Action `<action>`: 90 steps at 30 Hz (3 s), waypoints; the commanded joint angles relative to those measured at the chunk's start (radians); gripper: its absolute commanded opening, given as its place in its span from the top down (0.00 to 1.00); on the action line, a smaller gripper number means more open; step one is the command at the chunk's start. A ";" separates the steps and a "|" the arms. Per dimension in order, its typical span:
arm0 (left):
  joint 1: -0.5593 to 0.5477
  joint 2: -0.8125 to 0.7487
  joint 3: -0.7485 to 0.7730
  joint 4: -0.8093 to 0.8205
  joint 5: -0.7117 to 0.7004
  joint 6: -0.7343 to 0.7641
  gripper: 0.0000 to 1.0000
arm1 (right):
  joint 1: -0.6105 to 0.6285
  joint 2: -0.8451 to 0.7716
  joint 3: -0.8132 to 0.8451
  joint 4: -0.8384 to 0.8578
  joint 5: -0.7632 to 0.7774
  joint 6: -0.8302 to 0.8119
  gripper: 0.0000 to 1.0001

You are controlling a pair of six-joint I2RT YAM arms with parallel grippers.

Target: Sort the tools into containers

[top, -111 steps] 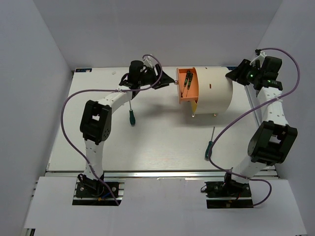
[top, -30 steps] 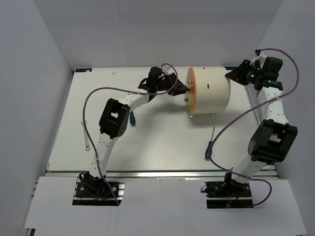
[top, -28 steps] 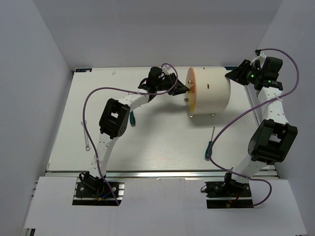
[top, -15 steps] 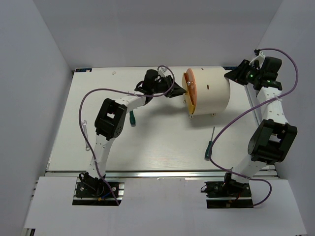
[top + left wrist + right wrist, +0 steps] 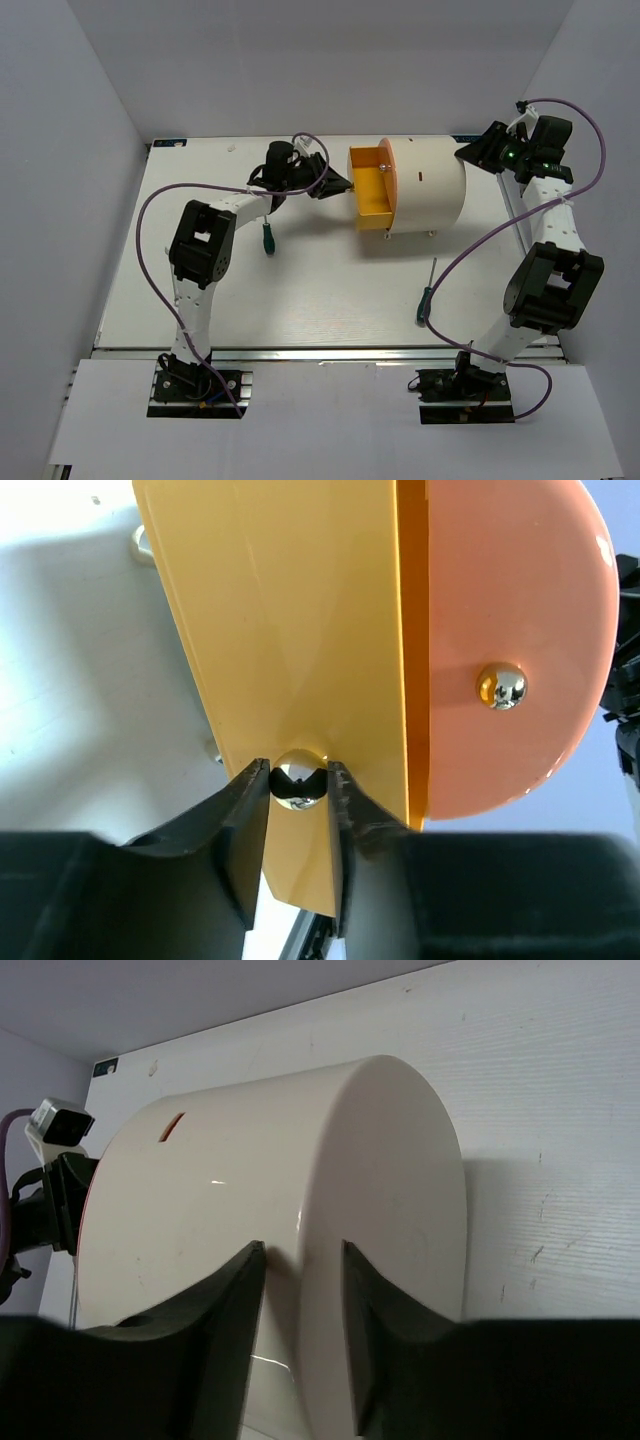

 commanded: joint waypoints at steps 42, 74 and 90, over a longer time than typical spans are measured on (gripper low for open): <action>0.335 -0.901 -0.313 -0.997 -0.991 0.461 0.02 | 0.014 -0.552 -0.422 -0.884 -0.157 -1.136 0.65; 0.464 -1.102 -0.604 -0.981 -0.800 0.471 0.07 | 0.634 -0.660 -0.684 -0.987 0.201 -2.376 0.36; 0.462 -1.208 -0.676 -0.990 -0.794 0.426 0.07 | 0.571 -0.411 -0.784 -0.709 0.434 -2.615 0.30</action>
